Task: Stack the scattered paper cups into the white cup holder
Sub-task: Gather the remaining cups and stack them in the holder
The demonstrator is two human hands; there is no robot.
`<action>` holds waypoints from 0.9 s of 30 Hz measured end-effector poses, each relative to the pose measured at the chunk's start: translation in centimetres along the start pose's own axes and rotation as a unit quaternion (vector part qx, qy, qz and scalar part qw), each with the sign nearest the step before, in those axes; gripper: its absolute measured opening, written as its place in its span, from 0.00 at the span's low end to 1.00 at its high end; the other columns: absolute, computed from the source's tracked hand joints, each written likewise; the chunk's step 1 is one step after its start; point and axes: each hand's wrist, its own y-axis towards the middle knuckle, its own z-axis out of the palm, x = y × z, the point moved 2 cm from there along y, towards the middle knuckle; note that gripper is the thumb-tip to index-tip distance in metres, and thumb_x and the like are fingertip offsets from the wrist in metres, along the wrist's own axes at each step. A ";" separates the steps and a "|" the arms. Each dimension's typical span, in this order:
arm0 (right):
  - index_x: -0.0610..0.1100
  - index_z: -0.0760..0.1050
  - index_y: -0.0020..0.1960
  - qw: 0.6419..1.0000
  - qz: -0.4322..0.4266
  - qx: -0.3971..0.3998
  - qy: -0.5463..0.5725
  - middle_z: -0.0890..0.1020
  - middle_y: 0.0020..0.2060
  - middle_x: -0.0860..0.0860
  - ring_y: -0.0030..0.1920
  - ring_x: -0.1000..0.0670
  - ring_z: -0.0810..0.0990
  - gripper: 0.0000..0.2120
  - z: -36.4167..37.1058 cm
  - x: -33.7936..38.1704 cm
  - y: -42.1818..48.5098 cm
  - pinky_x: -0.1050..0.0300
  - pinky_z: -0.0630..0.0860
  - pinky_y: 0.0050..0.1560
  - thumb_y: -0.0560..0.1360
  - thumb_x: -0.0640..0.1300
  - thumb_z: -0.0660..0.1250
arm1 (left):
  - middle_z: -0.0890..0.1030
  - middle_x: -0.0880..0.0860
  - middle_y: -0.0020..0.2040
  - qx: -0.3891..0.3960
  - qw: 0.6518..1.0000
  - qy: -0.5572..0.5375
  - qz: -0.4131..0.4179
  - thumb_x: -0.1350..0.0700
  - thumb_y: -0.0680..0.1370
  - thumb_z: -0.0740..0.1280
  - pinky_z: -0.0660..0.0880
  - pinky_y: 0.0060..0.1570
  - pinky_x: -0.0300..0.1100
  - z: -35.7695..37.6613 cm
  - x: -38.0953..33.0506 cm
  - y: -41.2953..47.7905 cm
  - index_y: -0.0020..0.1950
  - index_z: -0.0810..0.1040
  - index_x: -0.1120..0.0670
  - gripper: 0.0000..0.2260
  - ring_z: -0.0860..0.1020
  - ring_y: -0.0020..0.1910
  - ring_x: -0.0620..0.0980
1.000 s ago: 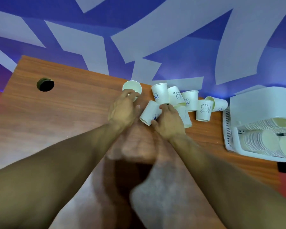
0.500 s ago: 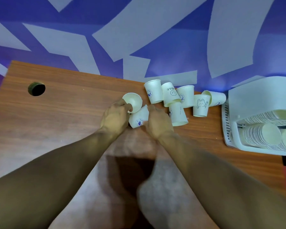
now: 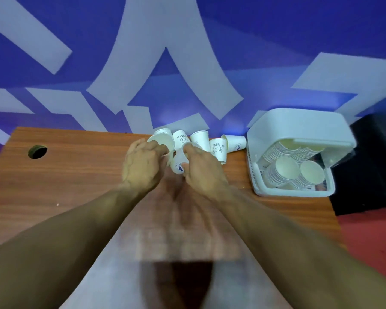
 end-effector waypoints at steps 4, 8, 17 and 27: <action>0.45 0.70 0.59 0.999 -0.006 -0.049 -0.009 0.79 0.53 0.48 0.51 0.42 0.77 0.13 -5.3 -3.5 -4.4 0.51 0.70 0.42 0.76 0.44 0.64 | 0.79 0.51 0.44 -0.013 0.999 -0.019 0.040 0.52 0.78 0.66 0.69 0.33 0.45 -1.9 -7.7 -0.3 0.47 0.81 0.52 0.05 0.76 0.36 0.60; 0.45 0.71 0.60 0.995 -0.023 -0.081 -0.053 0.79 0.52 0.48 0.51 0.42 0.76 0.13 -10.1 -7.5 -8.6 0.51 0.68 0.42 0.77 0.44 0.62 | 0.78 0.50 0.41 -0.044 0.994 -0.038 0.094 0.51 0.79 0.64 0.67 0.32 0.44 -3.1 -15.2 -0.1 0.45 0.80 0.51 0.08 0.75 0.35 0.58; 0.45 0.72 0.53 0.983 0.024 -0.132 -0.127 0.79 0.43 0.48 0.45 0.43 0.77 0.12 -17.3 -17.0 -15.7 0.51 0.65 0.43 0.70 0.40 0.66 | 0.77 0.49 0.41 -0.071 0.983 -0.047 0.164 0.47 0.79 0.60 0.71 0.31 0.46 -2.9 -29.7 1.3 0.44 0.79 0.50 0.11 0.73 0.32 0.58; 0.47 0.71 0.53 0.971 0.090 -0.190 -0.112 0.79 0.41 0.51 0.43 0.44 0.76 0.11 -19.2 -26.1 -18.1 0.48 0.69 0.51 0.72 0.38 0.63 | 0.79 0.50 0.42 -0.059 0.985 -0.073 0.145 0.55 0.74 0.68 0.69 0.31 0.45 -0.6 -36.4 2.9 0.45 0.79 0.51 0.02 0.76 0.34 0.59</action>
